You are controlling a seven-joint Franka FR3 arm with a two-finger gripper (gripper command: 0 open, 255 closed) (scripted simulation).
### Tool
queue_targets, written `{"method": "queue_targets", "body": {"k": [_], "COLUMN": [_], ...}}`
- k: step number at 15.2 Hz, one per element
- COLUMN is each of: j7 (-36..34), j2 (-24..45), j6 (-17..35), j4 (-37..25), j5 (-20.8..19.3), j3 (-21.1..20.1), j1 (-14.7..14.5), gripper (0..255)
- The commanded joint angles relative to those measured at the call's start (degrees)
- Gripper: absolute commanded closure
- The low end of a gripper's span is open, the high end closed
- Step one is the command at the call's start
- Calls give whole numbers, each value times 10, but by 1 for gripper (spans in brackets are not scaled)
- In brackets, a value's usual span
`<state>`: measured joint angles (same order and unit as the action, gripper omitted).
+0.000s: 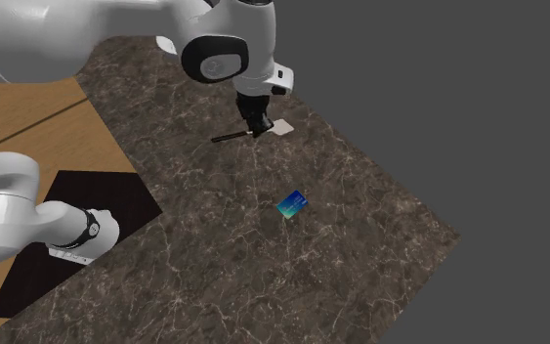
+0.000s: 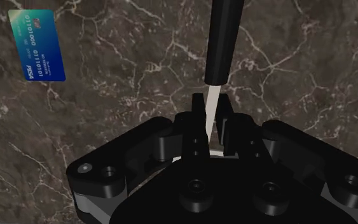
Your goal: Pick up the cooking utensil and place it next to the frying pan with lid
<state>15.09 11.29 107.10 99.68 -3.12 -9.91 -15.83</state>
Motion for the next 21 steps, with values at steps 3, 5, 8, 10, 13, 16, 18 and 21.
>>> {"method": "queue_targets", "body": {"k": [3,5,8,10,13,16,18,21], "j7": [-41,-60,-90,-111,-143,-176,-199,-235], "j2": [-50,-73,-105,-124,-149,-170,-182,-195], "j6": [19,26,33,37,41,44,45,46], "j4": [69,99,137,159,188,210,221,234], "j5": [9,15,24,31,42,54,62,73], "j3": [-19,-30,-46,-57,-76,-96,-110,-132], "j1": [-23,-33,-50,-62,-80,-99,-112,-131], "gripper": [255,255,255,255,255,255,255,255]}}
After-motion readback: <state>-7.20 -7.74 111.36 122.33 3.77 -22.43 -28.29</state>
